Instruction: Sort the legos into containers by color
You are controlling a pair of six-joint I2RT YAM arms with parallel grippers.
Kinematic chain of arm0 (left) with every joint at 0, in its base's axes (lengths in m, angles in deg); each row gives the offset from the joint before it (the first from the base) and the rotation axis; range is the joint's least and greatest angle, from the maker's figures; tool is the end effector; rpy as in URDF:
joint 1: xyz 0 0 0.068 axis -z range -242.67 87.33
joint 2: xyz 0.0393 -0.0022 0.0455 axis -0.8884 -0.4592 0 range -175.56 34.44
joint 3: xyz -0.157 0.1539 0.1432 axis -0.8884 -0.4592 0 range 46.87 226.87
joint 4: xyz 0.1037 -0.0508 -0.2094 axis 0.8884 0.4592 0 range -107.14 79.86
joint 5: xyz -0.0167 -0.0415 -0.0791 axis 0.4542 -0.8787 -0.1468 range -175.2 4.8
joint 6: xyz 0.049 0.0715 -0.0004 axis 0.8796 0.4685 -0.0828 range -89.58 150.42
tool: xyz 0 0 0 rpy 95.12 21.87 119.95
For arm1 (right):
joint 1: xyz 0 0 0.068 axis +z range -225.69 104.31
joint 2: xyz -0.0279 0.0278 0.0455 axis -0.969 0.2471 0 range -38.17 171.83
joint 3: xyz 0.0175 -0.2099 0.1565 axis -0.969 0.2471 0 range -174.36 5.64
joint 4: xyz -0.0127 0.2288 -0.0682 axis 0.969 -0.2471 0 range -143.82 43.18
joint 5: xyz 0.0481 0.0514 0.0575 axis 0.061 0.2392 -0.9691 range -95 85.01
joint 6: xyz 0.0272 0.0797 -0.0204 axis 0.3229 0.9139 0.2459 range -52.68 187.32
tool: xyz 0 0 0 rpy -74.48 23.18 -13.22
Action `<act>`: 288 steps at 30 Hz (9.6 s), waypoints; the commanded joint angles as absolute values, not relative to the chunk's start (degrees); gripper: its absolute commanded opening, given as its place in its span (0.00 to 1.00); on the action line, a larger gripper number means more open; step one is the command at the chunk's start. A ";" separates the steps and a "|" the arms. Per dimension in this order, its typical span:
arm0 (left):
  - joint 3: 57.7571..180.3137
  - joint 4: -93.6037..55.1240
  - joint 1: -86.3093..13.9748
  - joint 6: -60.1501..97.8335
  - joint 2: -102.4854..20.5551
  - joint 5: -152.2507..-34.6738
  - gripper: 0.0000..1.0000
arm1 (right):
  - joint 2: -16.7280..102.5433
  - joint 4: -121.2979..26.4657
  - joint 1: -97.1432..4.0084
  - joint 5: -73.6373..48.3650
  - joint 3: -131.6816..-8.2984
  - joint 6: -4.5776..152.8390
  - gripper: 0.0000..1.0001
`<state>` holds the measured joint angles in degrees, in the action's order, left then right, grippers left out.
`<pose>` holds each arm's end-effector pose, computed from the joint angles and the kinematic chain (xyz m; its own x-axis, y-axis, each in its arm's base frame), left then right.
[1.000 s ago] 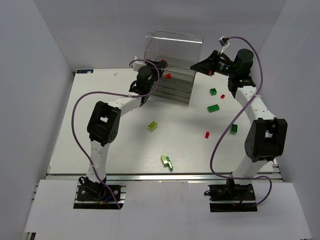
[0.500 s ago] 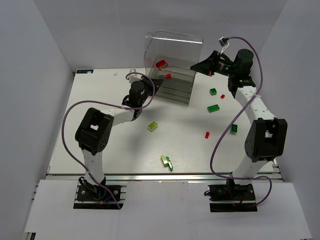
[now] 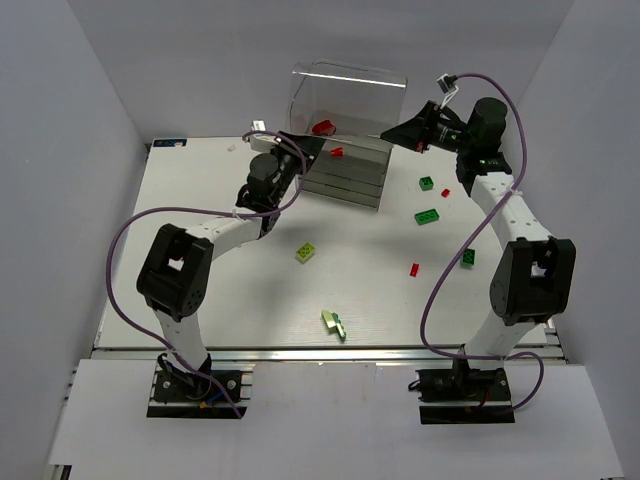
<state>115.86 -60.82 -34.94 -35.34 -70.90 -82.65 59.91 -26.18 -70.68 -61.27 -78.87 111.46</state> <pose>0.3998 -0.2063 0.2942 -0.3418 -0.8495 -0.4020 0.2779 0.3173 -0.9067 0.3930 0.0985 0.3851 -0.5185 0.3428 -0.7834 -0.7102 0.3376 0.6178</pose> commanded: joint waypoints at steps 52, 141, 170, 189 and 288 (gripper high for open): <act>127.11 -58.27 -35.51 -36.90 -66.55 -83.79 0.48 | 52.43 -112.49 -74.64 -34.09 -58.60 -67.14 0.84; 128.60 -57.21 -36.04 -38.92 -67.60 -83.97 0.51 | 61.57 -12.55 -43.18 11.87 -64.14 10.55 0.00; 129.22 -57.04 -36.04 -39.19 -68.39 -84.50 0.51 | 70.02 -22.12 -42.56 15.93 -72.84 6.76 0.64; 129.48 -57.04 -36.04 -39.28 -68.66 -84.50 0.51 | 46.65 -44.43 -43.96 -32.14 -56.67 -2.73 0.59; 127.37 -57.21 -36.04 -40.15 -69.71 -84.94 0.52 | 91.03 -62.91 -76.40 8.28 -95.17 77.07 0.45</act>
